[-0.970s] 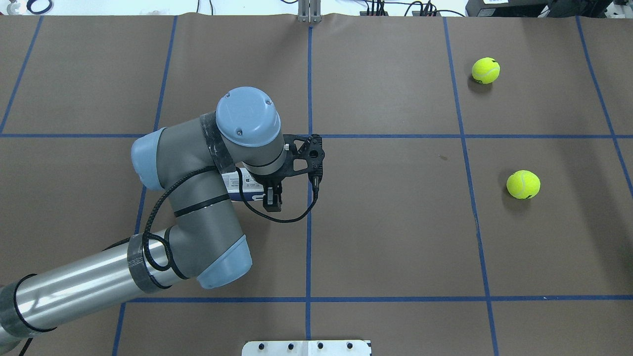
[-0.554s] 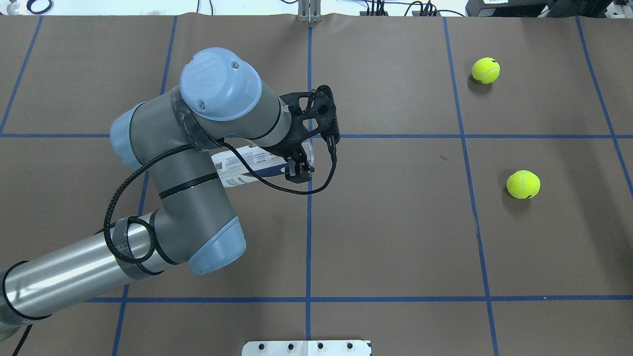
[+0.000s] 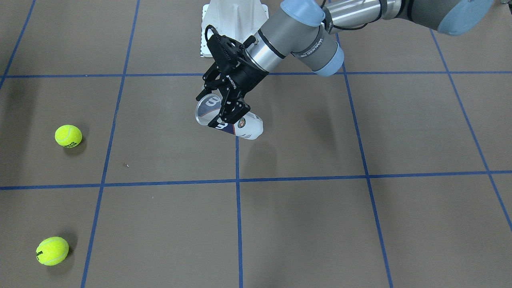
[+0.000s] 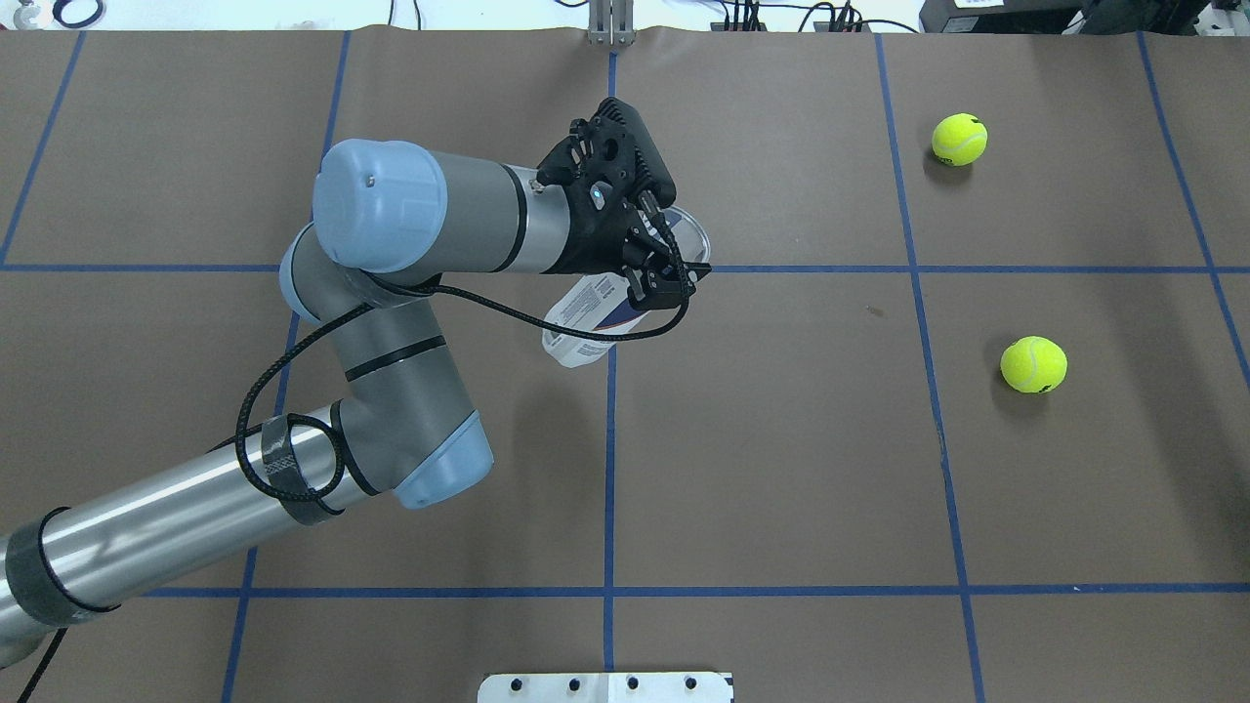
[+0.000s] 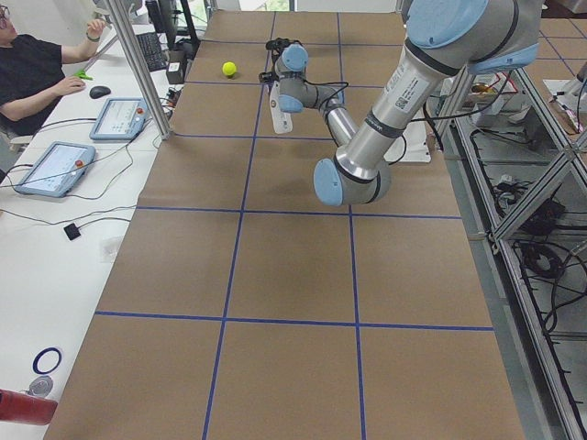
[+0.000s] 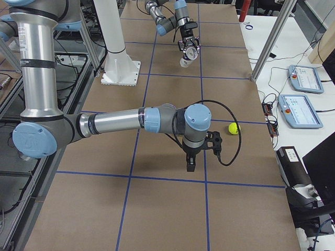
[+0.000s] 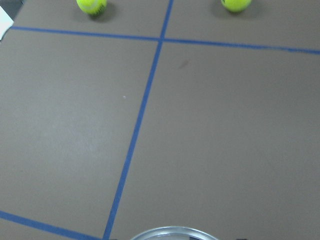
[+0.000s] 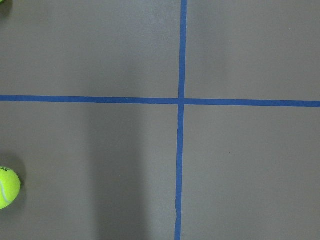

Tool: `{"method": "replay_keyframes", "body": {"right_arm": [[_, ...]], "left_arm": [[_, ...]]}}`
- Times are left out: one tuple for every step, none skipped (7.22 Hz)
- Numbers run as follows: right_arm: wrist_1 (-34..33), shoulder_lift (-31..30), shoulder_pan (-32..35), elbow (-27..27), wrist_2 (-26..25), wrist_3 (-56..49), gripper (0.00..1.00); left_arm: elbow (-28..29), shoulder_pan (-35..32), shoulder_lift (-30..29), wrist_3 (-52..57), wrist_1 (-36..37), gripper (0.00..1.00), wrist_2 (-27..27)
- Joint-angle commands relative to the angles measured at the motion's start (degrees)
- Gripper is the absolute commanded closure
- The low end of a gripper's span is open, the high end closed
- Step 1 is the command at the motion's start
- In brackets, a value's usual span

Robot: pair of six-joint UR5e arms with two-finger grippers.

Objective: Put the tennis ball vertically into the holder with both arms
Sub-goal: 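Lift and rotate the can upright with the left gripper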

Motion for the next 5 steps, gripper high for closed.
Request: {"method": "replay_keyframes", "body": {"right_arm": [[0.00,0.04,0.00,0.17,0.08,0.00,0.01],[0.00,-0.04,0.00,0.61,0.08,0.09,0.01],[0.00,-0.30,0.00,1.14,0.08,0.00,0.01],[0.00,-0.31,0.00,1.23,0.08,0.09,0.01],[0.00,-0.31,0.00,1.23,0.08,0.09,0.01]], "left_arm": [[4.52,-0.02,3.09,-8.77,-21.05,0.48,3.72],[4.53,-0.02,7.28,-11.58,-29.29,0.47,6.43],[4.70,-0.10,10.28,-11.61,-35.38,0.47,8.19],[4.96,-0.02,10.75,-11.09,-37.00,0.47,8.21],[5.14,0.16,10.49,-11.00,-37.19,0.47,8.47]]}}
